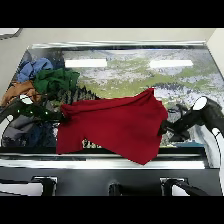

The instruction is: Fold the shirts.

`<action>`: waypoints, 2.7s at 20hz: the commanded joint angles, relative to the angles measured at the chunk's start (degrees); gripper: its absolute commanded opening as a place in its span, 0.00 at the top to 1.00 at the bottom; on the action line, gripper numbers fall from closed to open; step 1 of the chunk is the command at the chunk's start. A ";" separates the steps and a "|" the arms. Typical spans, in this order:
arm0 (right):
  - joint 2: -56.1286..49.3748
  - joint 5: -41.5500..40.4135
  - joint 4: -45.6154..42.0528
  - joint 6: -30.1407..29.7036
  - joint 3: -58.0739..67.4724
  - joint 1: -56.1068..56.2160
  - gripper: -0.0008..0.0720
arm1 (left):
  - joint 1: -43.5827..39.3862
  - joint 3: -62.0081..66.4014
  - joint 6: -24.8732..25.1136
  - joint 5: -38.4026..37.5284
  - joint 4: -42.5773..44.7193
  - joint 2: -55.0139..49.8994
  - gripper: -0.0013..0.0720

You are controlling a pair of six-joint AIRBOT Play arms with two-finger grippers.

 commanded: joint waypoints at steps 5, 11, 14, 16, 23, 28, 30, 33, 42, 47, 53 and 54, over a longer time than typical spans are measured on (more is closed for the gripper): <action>3.67 -5.05 1.86 1.22 -15.54 9.20 0.02 | -0.68 -0.46 1.53 -0.17 -0.48 -1.42 0.94; 3.67 -18.32 13.77 3.15 -24.00 11.56 0.20 | -0.66 -0.46 1.53 -0.66 -4.90 1.14 0.94; 3.74 -20.50 15.02 4.72 -23.34 11.56 0.92 | -0.68 -0.46 1.53 -3.63 -9.55 1.90 0.94; 5.27 -20.09 13.35 -0.48 -19.30 11.54 0.92 | -0.66 0.44 1.60 -4.94 -12.57 4.42 0.94; 22.88 -33.46 -19.69 1.44 26.16 11.50 0.92 | 1.05 22.71 -9.57 9.81 -15.37 32.89 0.94; 31.21 -36.33 -25.14 1.46 47.95 11.50 0.93 | 3.63 33.27 -19.78 26.38 -14.53 53.00 0.94; 32.54 -35.91 -25.97 1.46 48.78 11.50 0.92 | 3.63 33.31 -19.96 25.35 -13.16 56.50 0.94; 32.81 -34.25 -26.23 4.81 48.78 11.50 0.93 | 3.65 33.31 -20.35 25.49 -10.12 57.53 0.94; 8.26 0.98 -23.41 2.78 44.94 11.50 0.93 | 2.89 27.39 -18.51 3.82 -4.92 34.38 0.94; -15.87 -14.86 -14.69 5.14 42.03 11.50 0.93 | 0.09 17.73 -17.99 6.67 -3.78 11.10 0.94; -29.18 -43.30 -7.34 7.48 42.03 11.43 0.93 | -3.54 18.32 -17.99 27.02 -6.38 -4.70 0.94; -29.62 -47.69 -8.20 7.50 42.03 11.45 0.93 | -4.11 18.32 -17.99 29.66 -6.40 -5.42 0.94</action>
